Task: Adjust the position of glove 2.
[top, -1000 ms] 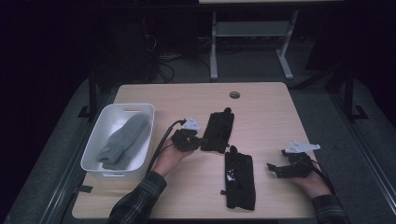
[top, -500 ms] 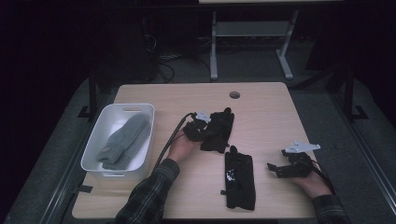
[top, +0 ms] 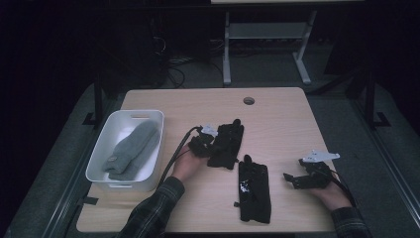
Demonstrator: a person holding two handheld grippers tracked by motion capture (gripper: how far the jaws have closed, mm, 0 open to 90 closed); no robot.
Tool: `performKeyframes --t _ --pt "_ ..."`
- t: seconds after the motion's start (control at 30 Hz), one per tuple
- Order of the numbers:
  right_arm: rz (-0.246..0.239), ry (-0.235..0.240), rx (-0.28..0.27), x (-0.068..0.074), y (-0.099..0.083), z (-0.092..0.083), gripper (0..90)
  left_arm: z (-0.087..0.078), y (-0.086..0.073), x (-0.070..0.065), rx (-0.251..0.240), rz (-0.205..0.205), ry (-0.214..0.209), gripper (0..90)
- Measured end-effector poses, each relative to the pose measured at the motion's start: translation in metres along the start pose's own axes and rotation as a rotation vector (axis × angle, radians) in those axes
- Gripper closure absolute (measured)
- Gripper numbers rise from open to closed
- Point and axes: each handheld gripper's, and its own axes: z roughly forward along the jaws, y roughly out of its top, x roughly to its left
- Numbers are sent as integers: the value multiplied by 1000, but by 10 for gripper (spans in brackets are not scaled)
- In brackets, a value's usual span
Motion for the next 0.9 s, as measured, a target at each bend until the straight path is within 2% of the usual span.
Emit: performKeyframes --t 0.13,0.27,0.33,0.37,0.43,0.5,0.73,0.83,0.87,0.9 --pt "1 -1 0 0 0 0 139 -11 -11 -9 12 -7 11 897" --pt "6 -4 1 0 0 0 139 -21 -21 -18 27 -5 -2 897" --pt "7 -4 1 0 0 0 139 -25 -27 -23 19 -13 -21 897" --pt "7 -4 2 0 0 0 139 -27 -30 -24 28 -1 -33 896" --pt "7 -4 2 0 0 0 139 -32 -35 -30 29 -4 -48 897" --pt "7 -4 1 0 0 0 139 -36 -39 -35 44 19 -59 897" --pt "4 -4 0 0 0 0 139 -46 -53 -56 50 29 -112 896" --pt "7 -4 1 0 0 0 139 -49 -57 -64 65 57 -137 896" --pt "7 -5 2 0 0 0 139 -49 -58 -67 59 49 -145 896" --pt "8 -5 2 0 0 0 140 -50 -59 -68 69 61 -151 896"
